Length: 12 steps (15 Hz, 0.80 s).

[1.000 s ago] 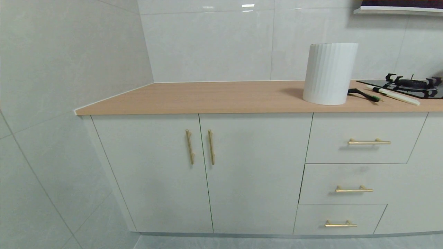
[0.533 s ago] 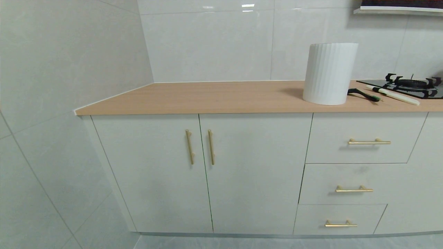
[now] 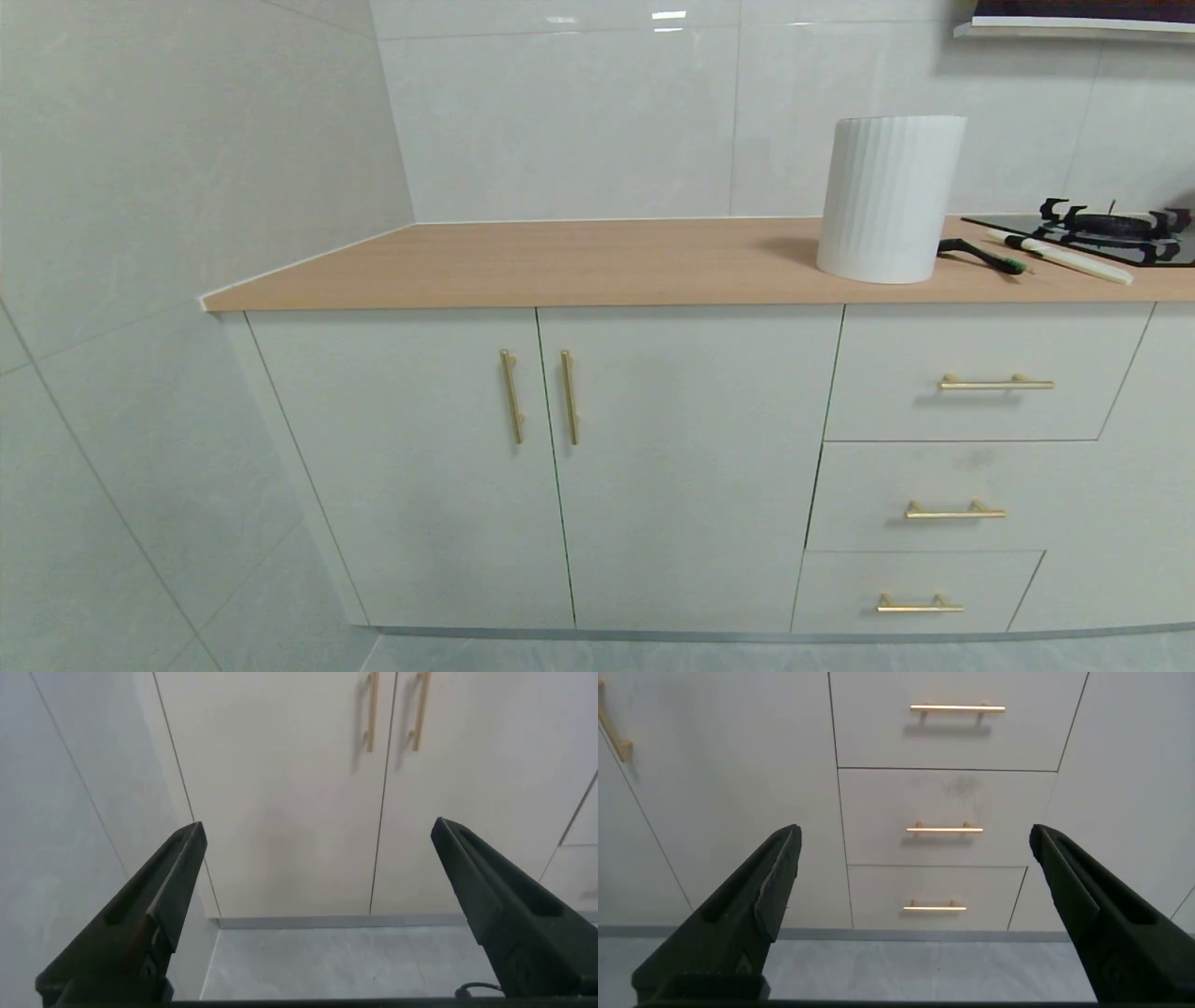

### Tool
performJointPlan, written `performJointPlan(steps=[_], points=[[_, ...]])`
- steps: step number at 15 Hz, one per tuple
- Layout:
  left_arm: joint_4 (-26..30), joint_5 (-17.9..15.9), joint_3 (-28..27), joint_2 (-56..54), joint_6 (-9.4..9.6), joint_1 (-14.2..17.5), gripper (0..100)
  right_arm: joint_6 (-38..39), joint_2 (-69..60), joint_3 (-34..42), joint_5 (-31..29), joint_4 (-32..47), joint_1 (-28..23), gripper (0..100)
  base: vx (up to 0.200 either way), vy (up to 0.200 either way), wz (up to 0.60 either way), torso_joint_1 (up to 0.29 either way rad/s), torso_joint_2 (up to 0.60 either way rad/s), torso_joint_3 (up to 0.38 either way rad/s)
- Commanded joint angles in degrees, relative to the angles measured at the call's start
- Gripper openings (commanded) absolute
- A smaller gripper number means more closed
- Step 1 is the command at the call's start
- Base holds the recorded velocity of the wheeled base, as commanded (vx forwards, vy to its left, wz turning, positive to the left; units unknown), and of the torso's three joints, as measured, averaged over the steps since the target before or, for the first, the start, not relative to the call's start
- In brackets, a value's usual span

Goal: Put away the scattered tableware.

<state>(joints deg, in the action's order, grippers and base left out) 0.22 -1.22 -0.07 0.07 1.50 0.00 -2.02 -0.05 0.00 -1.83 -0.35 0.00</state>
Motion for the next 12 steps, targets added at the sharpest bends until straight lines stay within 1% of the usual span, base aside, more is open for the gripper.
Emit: performJointPlan(steps=[1,2,4,9,11,12], points=[[0.04,-0.01,0.07,-0.07,-0.01,0.0,100,0.0,0.14,0.0,-0.02,0.18,0.0,100,0.0,0.0,0.0,0.0,0.0,0.0],[0.04,0.08,0.07,-0.07,0.08,0.0,100,-0.17,0.14,0.0,0.16,0.18,0.0,100,0.0,0.0,0.0,0.0,0.0,0.0],[0.04,0.08,0.07,-0.07,-1.15,0.0,100,-0.17,0.14,0.0,0.25,0.18,0.0,100,0.0,0.0,0.0,0.0,0.0,0.0],[0.04,0.08,0.07,-0.07,-0.97,0.0,100,0.35,0.14,0.0,0.95,0.18,0.0,100,0.0,0.0,0.0,0.0,0.0,0.0],[0.04,0.08,0.07,-0.07,0.43,0.0,100,0.53,0.14,-0.09,1.04,0.18,0.0,100,0.0,0.0,0.0,0.0,0.0,0.0],[0.04,0.08,0.07,-0.07,-0.01,0.0,100,0.53,0.14,-0.09,1.04,0.18,0.0,100,0.0,0.0,0.0,0.0,0.0,0.0]])
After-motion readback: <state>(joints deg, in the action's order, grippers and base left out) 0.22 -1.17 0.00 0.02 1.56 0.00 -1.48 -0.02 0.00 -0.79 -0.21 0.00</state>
